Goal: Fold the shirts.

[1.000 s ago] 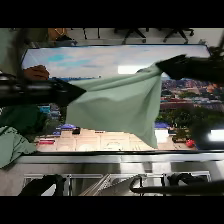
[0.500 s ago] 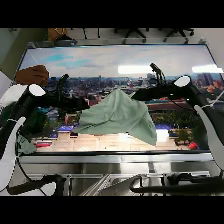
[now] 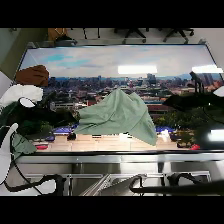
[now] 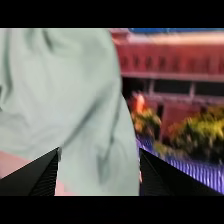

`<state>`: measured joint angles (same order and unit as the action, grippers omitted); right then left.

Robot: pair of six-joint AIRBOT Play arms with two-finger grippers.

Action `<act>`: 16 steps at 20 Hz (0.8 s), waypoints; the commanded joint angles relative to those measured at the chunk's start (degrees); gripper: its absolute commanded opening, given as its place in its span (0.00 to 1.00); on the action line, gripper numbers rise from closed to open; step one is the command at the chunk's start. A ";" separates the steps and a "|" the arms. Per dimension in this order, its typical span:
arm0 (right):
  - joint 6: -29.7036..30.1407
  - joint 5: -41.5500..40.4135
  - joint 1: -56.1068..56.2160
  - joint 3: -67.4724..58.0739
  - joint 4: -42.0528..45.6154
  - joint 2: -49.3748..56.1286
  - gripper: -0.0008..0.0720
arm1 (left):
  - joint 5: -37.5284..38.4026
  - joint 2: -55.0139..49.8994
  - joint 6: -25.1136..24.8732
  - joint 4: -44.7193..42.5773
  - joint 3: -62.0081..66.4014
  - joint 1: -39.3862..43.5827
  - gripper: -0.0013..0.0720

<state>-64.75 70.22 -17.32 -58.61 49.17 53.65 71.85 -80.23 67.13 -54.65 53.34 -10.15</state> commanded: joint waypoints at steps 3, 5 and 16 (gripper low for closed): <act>1.57 -1.86 -1.25 13.60 0.57 0.74 0.77 | -6.12 -4.52 -7.72 8.74 -8.50 3.30 0.94; 1.97 -3.80 1.86 14.58 0.55 3.02 0.77 | -6.43 -7.48 -7.74 8.74 -8.26 6.01 0.93; 12.85 -9.07 10.62 12.68 -13.11 11.85 0.15 | 2.27 -9.88 -6.54 9.84 2.89 10.16 0.04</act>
<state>-57.84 59.37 -7.31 -44.77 43.38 64.69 68.23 -90.13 60.36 -47.16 53.21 -0.45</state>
